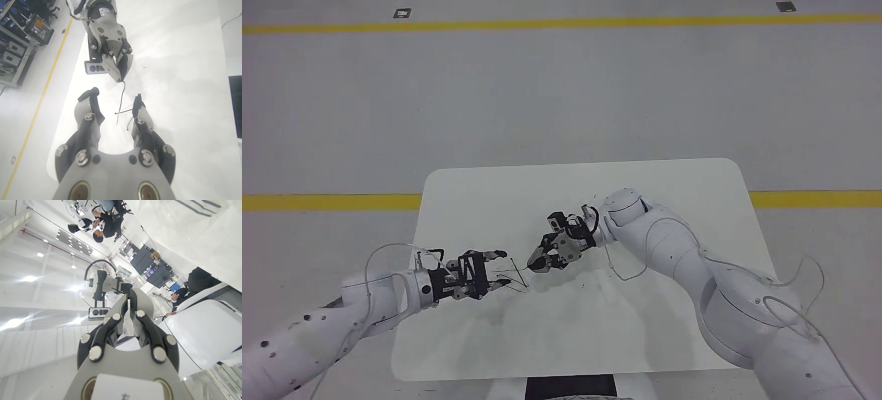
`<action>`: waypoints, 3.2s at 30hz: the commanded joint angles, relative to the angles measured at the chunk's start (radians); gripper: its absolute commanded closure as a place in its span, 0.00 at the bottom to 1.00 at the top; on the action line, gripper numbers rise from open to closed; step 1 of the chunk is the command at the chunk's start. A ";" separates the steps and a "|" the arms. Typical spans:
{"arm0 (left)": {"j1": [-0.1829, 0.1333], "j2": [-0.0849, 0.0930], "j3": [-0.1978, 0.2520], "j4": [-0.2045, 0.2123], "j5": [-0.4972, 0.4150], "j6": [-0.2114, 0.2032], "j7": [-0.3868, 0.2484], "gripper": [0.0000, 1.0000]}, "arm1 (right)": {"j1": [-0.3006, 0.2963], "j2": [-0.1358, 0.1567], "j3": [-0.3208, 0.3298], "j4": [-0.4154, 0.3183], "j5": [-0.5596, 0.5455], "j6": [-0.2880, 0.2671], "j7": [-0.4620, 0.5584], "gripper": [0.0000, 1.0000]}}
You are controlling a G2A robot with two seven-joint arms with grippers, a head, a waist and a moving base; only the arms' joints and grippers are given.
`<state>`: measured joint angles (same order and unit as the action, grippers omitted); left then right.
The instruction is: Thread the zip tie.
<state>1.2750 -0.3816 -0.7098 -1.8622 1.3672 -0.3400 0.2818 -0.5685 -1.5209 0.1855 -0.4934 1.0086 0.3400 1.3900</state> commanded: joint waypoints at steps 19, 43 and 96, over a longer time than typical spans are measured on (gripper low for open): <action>-0.097 -0.015 0.114 0.007 -0.009 0.000 -0.016 0.67 | 0.000 0.000 0.000 0.000 0.000 0.000 0.000 1.00; -0.262 -0.075 0.301 0.070 -0.027 0.000 -0.029 0.75 | 0.000 0.000 0.000 0.000 0.000 0.000 0.000 1.00; -0.338 -0.028 0.354 0.146 -0.265 0.000 0.073 1.00 | 0.000 0.000 0.000 0.000 0.000 0.000 0.000 0.00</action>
<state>0.9349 -0.4156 -0.3556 -1.7148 1.1227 -0.3400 0.3483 -0.5685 -1.5209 0.1855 -0.4934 1.0086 0.3400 1.3900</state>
